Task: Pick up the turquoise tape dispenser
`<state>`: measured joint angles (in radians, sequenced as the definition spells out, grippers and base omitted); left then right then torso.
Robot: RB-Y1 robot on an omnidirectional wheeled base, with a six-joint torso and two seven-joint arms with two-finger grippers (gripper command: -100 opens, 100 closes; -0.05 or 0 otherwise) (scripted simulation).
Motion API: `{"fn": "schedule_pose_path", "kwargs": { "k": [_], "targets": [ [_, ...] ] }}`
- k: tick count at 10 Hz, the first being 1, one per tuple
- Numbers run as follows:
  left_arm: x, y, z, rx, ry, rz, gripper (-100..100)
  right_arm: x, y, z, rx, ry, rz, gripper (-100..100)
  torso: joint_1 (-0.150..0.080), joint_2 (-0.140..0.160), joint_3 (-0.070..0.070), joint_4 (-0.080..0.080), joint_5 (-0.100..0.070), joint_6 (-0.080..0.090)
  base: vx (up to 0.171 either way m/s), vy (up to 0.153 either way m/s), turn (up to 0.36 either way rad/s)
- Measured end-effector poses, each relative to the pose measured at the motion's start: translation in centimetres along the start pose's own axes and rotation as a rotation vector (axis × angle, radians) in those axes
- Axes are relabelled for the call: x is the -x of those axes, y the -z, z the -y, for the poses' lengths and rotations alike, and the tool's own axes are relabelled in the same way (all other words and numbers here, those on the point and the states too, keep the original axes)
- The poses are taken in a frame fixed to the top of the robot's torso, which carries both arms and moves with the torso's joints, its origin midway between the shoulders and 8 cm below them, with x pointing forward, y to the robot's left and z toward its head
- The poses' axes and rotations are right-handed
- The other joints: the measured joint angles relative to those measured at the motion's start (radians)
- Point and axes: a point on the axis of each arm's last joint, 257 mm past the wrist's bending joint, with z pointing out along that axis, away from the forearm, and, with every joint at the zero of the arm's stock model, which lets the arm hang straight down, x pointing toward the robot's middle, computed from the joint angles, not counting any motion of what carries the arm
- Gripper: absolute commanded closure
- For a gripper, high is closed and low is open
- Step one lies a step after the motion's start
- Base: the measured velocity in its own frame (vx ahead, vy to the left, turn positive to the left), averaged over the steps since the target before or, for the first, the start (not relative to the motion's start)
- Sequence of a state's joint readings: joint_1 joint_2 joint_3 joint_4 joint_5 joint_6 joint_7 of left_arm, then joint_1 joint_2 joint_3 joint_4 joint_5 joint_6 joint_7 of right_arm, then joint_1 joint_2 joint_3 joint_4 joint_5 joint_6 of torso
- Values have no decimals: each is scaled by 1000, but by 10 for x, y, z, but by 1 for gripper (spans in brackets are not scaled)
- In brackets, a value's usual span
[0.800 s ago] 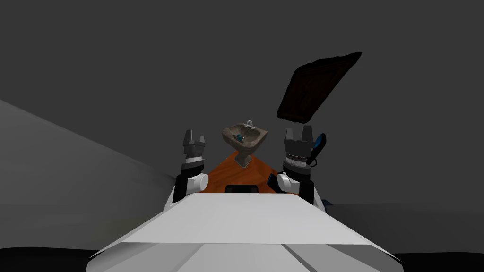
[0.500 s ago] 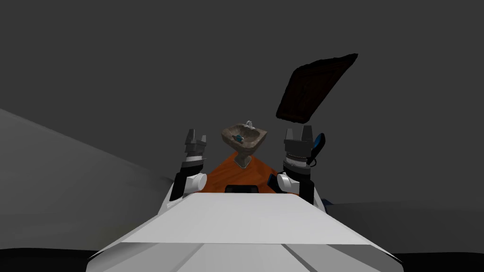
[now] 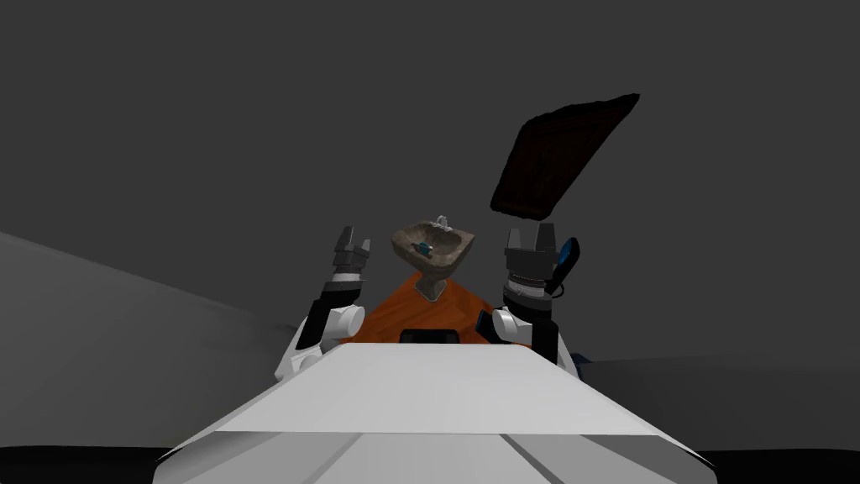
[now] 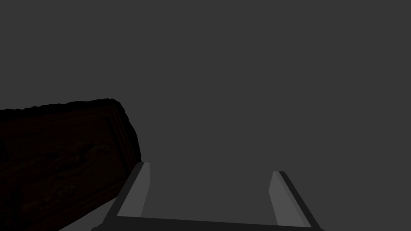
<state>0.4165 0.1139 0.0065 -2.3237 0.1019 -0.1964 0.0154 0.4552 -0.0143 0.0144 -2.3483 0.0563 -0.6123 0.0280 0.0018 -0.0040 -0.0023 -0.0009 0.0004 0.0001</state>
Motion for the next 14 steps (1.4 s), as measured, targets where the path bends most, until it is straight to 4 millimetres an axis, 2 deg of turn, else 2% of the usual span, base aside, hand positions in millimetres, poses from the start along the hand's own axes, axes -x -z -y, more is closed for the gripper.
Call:
{"fn": "schedule_pose_path", "kwargs": {
  "k": [4,14],
  "targets": [
    [-7,-10,-9,54,10,-33,-100,0,0,0,0,0,0,0,-2,1,1,0,0,0,42,9,-27],
    [-22,-26,-34,213,51,-83,-100,0,0,0,0,0,0,0,0,1,0,0,0,0,54,45,-70]
  ]
}}
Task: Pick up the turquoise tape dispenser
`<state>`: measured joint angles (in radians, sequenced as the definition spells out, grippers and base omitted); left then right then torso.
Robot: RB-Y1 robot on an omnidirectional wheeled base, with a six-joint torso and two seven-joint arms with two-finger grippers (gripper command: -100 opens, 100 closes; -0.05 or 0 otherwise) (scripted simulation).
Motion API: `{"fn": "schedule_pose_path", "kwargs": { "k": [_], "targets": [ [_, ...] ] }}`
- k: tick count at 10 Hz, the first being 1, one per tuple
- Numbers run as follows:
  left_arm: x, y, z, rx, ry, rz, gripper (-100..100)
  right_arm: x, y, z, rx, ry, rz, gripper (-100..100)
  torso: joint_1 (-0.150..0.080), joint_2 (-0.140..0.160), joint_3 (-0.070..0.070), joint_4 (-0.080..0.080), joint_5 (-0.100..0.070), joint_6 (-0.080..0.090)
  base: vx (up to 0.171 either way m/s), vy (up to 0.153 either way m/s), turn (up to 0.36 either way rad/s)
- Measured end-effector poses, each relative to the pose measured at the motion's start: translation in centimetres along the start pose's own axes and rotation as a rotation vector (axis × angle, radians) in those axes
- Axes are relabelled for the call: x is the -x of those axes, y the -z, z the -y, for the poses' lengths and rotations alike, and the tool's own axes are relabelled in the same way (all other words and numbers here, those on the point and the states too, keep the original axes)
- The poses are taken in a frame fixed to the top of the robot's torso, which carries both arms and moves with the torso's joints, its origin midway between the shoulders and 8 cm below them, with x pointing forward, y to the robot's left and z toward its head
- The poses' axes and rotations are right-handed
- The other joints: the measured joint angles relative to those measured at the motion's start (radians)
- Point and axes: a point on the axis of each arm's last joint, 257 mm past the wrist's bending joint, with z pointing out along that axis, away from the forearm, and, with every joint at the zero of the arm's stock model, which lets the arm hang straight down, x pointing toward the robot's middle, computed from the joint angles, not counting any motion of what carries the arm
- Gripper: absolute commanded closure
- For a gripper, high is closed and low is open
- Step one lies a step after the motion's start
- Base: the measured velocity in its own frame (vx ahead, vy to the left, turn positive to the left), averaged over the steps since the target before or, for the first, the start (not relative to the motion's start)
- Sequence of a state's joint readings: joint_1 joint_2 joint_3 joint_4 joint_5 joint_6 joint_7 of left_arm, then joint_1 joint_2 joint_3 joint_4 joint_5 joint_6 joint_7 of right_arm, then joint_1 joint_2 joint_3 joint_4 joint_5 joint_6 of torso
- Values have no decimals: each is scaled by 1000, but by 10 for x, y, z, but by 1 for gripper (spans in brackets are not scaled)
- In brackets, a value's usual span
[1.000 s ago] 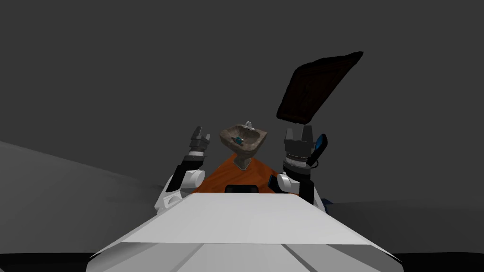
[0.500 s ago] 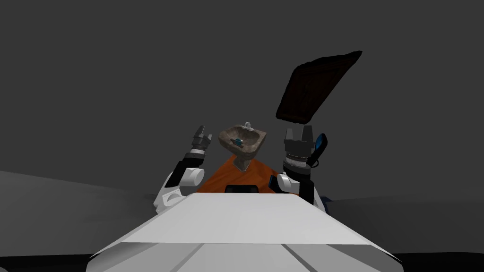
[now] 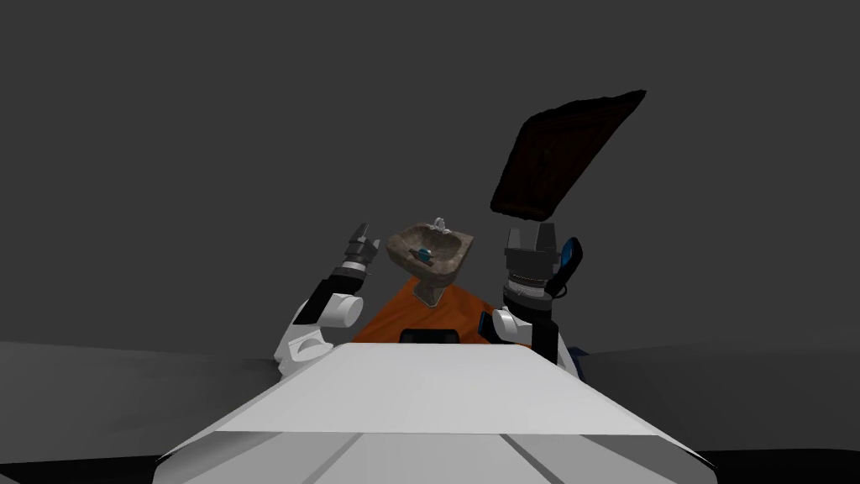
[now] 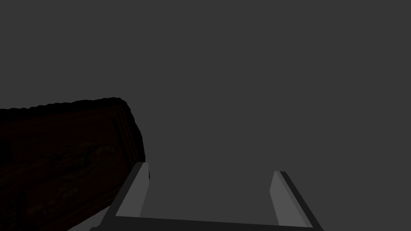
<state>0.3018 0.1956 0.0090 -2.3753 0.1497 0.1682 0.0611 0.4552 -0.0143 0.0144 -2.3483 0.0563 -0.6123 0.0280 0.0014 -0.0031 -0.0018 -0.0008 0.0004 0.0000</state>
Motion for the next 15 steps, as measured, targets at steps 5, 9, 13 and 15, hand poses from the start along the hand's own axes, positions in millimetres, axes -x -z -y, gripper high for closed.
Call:
{"fn": "schedule_pose_path", "kwargs": {
  "k": [5,9,13,15],
  "targets": [
    [-7,-5,-14,83,22,-13,-100,0,0,0,0,0,0,0,-1,1,0,0,0,0,36,29,-54],
    [-13,-10,-22,142,46,-29,-100,0,0,0,0,0,0,0,0,0,0,0,0,0,43,36,-55],
    [-19,-13,-32,214,69,-39,-100,0,0,0,0,0,0,0,0,0,0,0,0,-1,40,34,-66],
    [-23,-15,-39,255,86,-47,-100,0,0,0,0,0,0,0,0,0,0,0,0,-1,35,31,-33]
  ]
}}
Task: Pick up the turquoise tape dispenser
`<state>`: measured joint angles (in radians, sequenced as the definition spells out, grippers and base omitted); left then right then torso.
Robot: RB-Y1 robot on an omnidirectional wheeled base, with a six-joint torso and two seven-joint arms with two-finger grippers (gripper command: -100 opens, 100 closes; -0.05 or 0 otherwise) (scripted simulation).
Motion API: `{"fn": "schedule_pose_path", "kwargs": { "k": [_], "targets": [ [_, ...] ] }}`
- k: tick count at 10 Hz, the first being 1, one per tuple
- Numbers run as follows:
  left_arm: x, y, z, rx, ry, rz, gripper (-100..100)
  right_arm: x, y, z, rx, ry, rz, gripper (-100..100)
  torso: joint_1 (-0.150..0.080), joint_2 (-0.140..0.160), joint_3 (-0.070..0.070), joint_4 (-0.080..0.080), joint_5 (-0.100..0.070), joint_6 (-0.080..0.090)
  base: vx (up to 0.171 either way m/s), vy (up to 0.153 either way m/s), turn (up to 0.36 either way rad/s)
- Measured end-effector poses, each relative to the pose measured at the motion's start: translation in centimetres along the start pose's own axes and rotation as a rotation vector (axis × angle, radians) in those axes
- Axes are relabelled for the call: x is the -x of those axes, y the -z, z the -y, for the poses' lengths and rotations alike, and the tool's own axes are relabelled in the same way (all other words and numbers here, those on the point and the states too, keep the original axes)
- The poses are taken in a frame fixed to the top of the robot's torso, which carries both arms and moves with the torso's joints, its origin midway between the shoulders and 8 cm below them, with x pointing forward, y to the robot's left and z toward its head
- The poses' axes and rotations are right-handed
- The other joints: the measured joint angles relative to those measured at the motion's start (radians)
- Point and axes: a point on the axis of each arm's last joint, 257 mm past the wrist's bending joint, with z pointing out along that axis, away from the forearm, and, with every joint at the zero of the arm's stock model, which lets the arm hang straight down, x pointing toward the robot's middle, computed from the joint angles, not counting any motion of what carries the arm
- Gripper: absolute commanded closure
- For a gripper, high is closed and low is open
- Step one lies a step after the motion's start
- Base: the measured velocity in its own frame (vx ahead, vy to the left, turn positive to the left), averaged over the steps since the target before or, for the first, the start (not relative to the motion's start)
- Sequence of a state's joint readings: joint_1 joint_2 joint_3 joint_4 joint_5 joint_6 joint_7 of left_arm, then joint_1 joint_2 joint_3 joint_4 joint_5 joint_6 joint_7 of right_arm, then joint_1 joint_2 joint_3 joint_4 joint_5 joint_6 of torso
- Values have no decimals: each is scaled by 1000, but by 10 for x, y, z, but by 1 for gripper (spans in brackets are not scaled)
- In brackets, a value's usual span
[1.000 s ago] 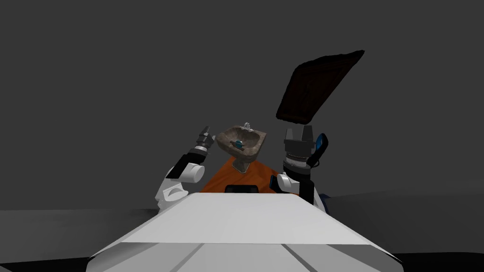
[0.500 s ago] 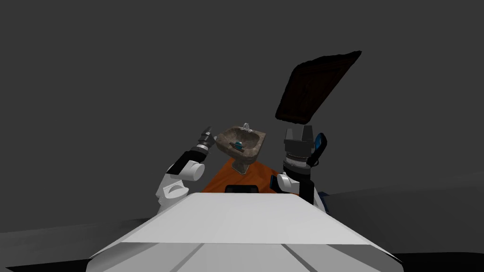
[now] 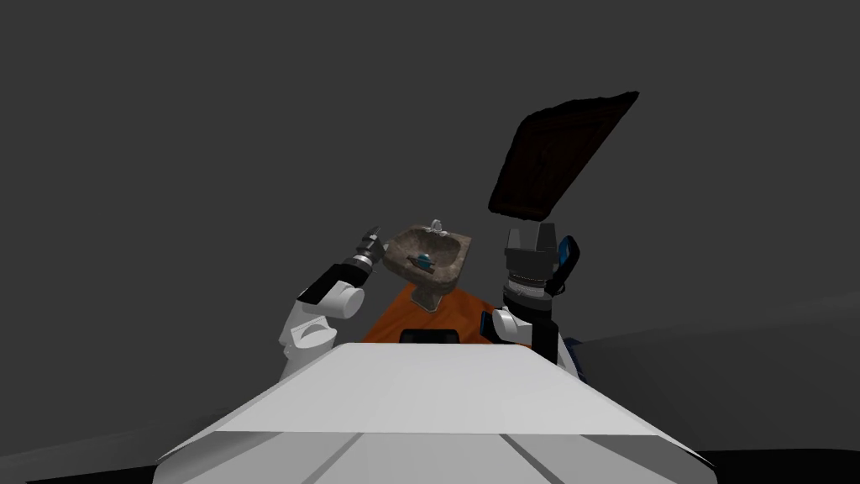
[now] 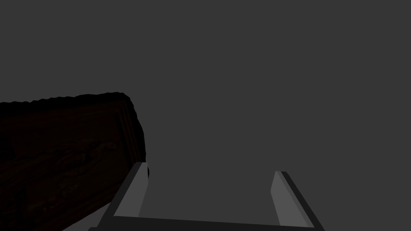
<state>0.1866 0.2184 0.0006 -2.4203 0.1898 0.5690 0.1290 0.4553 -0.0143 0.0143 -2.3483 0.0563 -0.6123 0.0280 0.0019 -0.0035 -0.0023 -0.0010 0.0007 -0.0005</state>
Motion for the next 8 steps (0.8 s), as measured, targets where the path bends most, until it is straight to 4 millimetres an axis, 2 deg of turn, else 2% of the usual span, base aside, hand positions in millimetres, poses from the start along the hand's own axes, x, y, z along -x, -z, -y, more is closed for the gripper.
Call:
{"fn": "schedule_pose_path", "kwargs": {
  "k": [8],
  "targets": [
    [-11,-3,-30,161,45,-12,-100,0,0,0,0,0,0,0,-1,2,1,0,0,0,32,27,-63]
  ]
}}
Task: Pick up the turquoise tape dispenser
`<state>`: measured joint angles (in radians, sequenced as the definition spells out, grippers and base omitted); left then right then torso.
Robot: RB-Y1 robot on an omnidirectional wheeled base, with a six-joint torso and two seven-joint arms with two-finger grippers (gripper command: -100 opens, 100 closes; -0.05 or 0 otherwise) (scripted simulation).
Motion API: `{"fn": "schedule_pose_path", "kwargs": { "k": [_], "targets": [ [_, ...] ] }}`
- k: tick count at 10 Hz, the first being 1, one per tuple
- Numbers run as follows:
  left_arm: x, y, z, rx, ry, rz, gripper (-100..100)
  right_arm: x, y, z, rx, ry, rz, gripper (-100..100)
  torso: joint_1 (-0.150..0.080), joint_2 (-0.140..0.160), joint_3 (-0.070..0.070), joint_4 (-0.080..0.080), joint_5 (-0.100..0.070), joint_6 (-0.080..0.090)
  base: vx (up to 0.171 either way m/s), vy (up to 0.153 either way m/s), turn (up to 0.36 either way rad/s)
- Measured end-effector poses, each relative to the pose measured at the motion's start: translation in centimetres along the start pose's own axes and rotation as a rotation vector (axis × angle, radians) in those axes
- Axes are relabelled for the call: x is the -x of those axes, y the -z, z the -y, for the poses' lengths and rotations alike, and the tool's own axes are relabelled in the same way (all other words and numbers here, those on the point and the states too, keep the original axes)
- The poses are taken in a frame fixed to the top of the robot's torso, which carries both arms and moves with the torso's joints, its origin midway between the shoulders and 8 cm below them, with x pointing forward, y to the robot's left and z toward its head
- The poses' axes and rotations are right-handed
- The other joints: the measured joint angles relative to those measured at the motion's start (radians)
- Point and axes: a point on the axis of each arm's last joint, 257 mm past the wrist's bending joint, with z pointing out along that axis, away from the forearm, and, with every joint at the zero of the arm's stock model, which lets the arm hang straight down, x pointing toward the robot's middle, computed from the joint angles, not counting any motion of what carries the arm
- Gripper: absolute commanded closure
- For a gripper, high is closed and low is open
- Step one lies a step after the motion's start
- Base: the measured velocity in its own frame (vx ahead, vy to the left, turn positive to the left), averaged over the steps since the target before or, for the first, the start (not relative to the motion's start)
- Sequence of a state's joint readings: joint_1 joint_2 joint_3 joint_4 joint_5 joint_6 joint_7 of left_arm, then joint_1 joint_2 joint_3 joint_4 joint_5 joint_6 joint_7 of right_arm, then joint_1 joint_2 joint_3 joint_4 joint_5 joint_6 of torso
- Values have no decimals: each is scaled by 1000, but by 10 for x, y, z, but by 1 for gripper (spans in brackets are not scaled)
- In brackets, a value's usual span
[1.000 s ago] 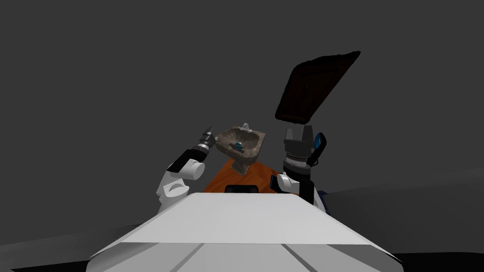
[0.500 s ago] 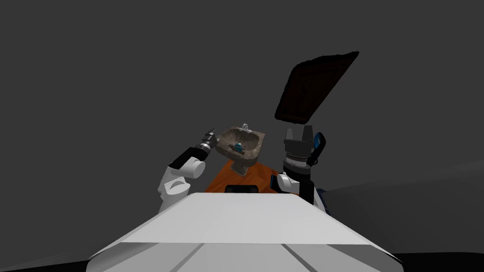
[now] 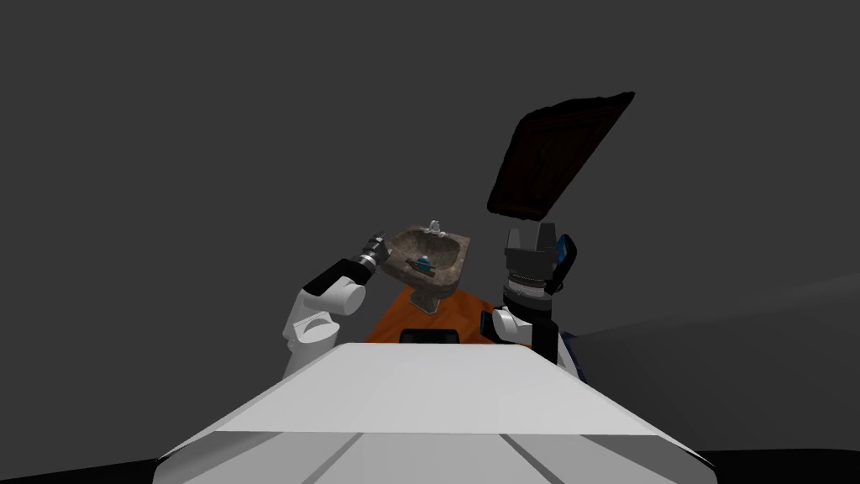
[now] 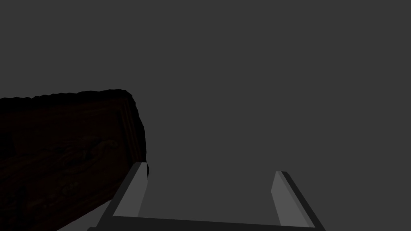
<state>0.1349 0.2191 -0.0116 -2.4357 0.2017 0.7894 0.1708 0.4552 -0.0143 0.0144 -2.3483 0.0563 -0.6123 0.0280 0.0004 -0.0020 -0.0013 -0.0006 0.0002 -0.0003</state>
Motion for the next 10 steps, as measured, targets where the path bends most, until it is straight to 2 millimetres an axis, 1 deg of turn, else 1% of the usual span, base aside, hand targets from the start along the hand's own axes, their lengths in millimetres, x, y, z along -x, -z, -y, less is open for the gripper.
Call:
{"fn": "schedule_pose_path", "kwargs": {
  "k": [5,6,7,10],
  "targets": [
    [-4,-2,-21,102,26,0,-100,0,0,0,0,0,0,0,-1,1,0,0,0,-1,23,17,-54],
    [-7,-3,-22,117,34,-4,-100,0,0,0,0,0,0,0,0,0,0,0,0,0,28,27,-61],
    [-9,-2,-28,142,41,-3,-100,0,0,0,0,0,0,0,0,0,0,0,0,-1,14,12,19],
    [-12,-1,-38,196,57,-4,-100,0,0,0,0,0,0,0,-1,0,0,0,0,-1,22,14,-55]
  ]
}}
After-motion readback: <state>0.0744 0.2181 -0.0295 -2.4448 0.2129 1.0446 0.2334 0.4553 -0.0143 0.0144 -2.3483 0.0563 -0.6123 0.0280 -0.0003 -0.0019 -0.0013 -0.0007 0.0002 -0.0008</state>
